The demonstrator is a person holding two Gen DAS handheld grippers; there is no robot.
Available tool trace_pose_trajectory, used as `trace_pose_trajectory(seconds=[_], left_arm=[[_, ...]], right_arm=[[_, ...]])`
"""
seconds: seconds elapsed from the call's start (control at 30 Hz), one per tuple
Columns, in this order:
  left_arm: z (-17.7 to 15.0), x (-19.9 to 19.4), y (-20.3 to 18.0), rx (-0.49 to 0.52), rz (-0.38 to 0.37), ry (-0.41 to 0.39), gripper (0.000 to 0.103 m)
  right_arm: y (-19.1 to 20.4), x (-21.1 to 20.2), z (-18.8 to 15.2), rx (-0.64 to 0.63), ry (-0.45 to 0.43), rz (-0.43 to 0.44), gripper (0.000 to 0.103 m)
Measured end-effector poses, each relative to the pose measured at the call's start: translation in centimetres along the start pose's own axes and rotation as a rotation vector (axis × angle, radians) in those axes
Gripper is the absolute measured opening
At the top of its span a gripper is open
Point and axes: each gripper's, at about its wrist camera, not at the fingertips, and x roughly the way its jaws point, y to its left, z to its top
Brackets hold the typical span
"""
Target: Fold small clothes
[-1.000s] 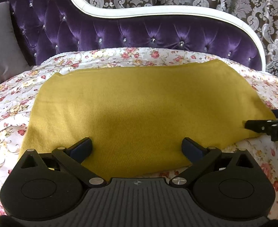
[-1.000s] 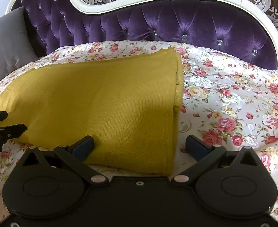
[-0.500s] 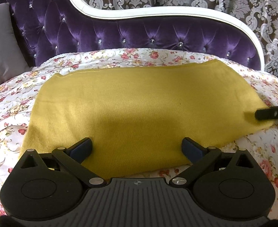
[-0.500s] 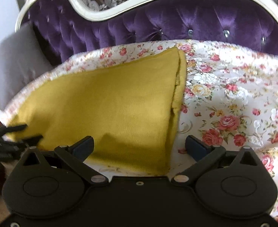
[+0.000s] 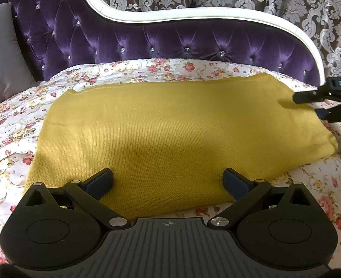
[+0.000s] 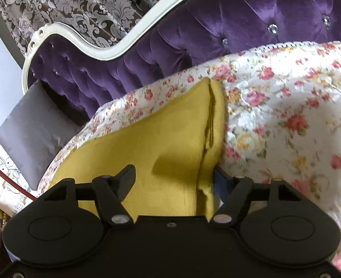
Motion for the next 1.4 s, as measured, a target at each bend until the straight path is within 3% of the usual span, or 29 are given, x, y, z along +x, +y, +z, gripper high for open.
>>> trace_pose_trajectory(seconds=[0.27,0.43,0.57,0.77,0.87,0.93,1.1,1.23,1.37,1.4], left_arm=[[0.0,0.0,0.0,-0.004,-0.001,0.002,0.102],[0.0,0.0,0.0,-0.005,-0.001,0.003,0.102],[0.1,0.1,-0.1,-0.006,0.000,0.004,0.102],[0.2,0.1,0.0,-0.014,-0.007,0.015,0.102],[0.3,0.1,0.1,-0.017,-0.012,0.020,0.102],[0.4,0.1,0.1,-0.020,-0.015,0.025,0.102],[1.1,0.3,0.1,-0.014,-0.023,0.058,0.101],[2.6,0.2,-0.1,0.009,-0.051,0.076,0.082],[4.9,-0.3,-0.7,0.067,-0.044,0.032,0.082],[5.5,-0.2,-0.7,0.072,-0.042,0.023,0.082]], right_arm=[[-1.5,0.2,0.4,0.056,-0.038,0.060,0.071],[-1.4,-1.4,-0.4,0.076,-0.058,0.153,0.057],[-0.2,-0.4,-0.2,0.024,-0.024,0.117,0.057],[-0.9,2.4,0.6,0.101,-0.021,0.127,0.057],[-1.1,3.4,0.8,0.143,-0.012,0.154,0.063],[-1.2,3.6,1.0,0.172,-0.007,0.189,0.073],[-0.4,3.6,0.9,0.143,0.000,0.199,0.087],[0.3,4.0,0.8,0.122,0.005,0.227,0.101],[0.9,4.2,1.0,0.086,0.025,0.199,0.099],[1.0,4.2,1.0,0.088,0.031,0.190,0.092]])
